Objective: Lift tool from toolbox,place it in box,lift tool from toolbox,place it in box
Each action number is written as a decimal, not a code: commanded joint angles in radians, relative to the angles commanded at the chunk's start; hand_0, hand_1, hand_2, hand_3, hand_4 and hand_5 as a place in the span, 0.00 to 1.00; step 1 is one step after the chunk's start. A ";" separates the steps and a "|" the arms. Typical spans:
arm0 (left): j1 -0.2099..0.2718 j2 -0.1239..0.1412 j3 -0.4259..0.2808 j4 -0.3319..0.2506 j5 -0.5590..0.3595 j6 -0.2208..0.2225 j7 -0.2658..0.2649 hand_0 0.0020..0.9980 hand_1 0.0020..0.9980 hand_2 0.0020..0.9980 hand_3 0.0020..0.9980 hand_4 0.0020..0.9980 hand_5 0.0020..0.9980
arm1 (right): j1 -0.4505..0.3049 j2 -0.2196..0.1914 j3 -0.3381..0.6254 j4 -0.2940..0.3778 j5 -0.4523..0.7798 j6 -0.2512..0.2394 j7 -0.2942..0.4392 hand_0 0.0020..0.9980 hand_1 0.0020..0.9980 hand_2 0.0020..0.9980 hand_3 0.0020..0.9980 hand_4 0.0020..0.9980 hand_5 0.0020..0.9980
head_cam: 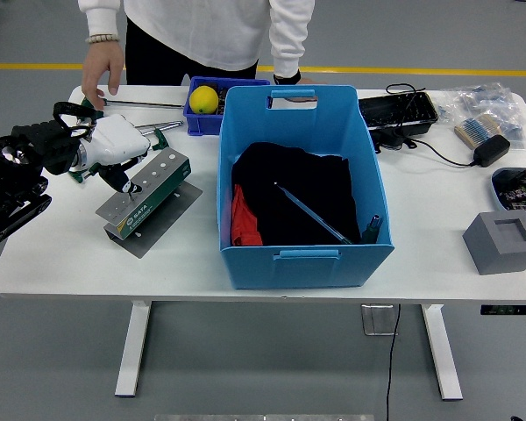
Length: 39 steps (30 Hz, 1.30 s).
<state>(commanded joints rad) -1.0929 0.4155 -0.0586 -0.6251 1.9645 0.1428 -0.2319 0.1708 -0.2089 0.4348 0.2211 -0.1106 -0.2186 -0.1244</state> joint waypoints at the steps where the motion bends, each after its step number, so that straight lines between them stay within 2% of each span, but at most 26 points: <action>1: 0.000 0.000 0.000 0.000 0.000 0.000 -0.001 0.09 0.00 0.06 0.09 0.82 0.52 | -0.001 0.000 0.001 0.000 -0.001 0.000 0.000 0.65 0.63 0.70 0.56 0.80 0.68; 8: -0.005 0.012 -0.023 -0.014 -0.004 -0.025 0.002 0.09 0.00 0.05 0.09 0.82 0.52 | -0.009 0.002 0.004 0.002 -0.005 -0.003 -0.001 0.66 0.63 0.70 0.56 0.80 0.68; 16: -0.024 0.041 -0.071 -0.074 0.004 -0.075 0.029 0.09 0.00 0.05 0.08 0.82 0.52 | -0.020 0.004 0.013 0.002 -0.021 -0.004 -0.006 0.65 0.63 0.70 0.56 0.80 0.68; 17: -0.029 0.044 -0.074 -0.081 0.005 -0.084 0.035 0.09 0.00 0.05 0.08 0.80 0.55 | -0.021 0.004 0.014 0.003 -0.022 -0.004 -0.006 0.65 0.63 0.70 0.56 0.80 0.68; 22: -0.053 0.057 -0.077 -0.118 -0.018 -0.171 0.072 0.09 0.00 0.05 0.08 0.80 0.55 | -0.028 0.007 0.010 0.001 -0.011 -0.006 -0.002 0.65 0.63 0.70 0.56 0.80 0.68; 25: -0.078 0.067 -0.079 -0.162 -0.001 -0.216 0.095 0.09 0.00 0.05 0.08 0.79 0.56 | -0.031 0.009 0.007 0.000 0.001 -0.008 0.001 0.65 0.63 0.70 0.56 0.80 0.68; 29: -0.104 0.073 -0.087 -0.199 0.014 -0.232 0.104 0.09 0.00 0.05 0.08 0.79 0.57 | -0.031 0.008 0.007 -0.001 0.000 -0.007 0.001 0.65 0.63 0.70 0.56 0.80 0.68; 39: -0.152 0.098 -0.112 -0.233 0.013 -0.275 0.106 0.09 0.00 0.05 0.08 0.79 0.57 | -0.029 0.006 0.005 -0.003 0.007 -0.006 0.004 0.65 0.63 0.70 0.56 0.80 0.68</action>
<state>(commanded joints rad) -1.2448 0.5130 -0.1709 -0.8585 1.9780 -0.1323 -0.1259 0.1421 -0.2032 0.4401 0.2186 -0.1034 -0.2241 -0.1205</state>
